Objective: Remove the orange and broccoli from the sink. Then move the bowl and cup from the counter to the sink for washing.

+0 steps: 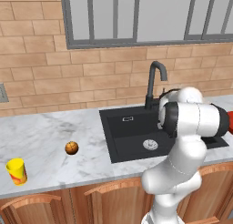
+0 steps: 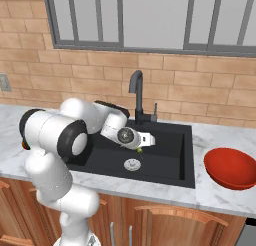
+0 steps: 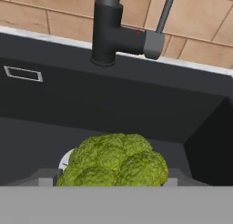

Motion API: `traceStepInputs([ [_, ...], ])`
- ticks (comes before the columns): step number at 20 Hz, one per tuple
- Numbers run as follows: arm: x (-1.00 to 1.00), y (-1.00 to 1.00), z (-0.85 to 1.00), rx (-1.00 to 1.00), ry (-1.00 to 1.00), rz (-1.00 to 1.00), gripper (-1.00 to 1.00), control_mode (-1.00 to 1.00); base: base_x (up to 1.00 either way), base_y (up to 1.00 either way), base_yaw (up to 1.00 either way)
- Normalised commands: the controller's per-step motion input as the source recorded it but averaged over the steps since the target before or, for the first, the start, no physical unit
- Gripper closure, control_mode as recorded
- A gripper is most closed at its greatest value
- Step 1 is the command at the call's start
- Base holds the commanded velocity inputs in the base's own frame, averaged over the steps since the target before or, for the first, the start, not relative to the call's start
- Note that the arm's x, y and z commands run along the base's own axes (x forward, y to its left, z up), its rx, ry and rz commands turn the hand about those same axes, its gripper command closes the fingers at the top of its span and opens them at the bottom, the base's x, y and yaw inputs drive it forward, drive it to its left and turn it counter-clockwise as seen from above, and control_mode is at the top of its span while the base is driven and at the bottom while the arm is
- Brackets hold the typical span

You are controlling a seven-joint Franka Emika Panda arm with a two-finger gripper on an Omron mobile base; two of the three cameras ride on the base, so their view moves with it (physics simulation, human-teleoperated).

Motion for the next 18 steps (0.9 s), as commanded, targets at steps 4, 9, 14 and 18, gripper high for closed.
traceStepInputs([
  [4, -0.16, 0.01, 0.52, -0.05, 0.04, 0.00, 1.00, -1.00, 0.00, 0.00, 0.00],
  [9, -0.21, 0.03, 0.57, -0.02, 0.09, 0.00, 1.00, -1.00, 0.00, 0.00, 0.00],
  [14, -0.23, 0.08, 0.59, 0.00, 0.09, 0.00, 1.00, -1.00, 0.00, 0.00, 0.00],
  [18, -0.09, 0.11, 0.69, 0.00, 0.05, 0.00, 1.00, -1.00, 0.00, 0.00, 0.00],
])
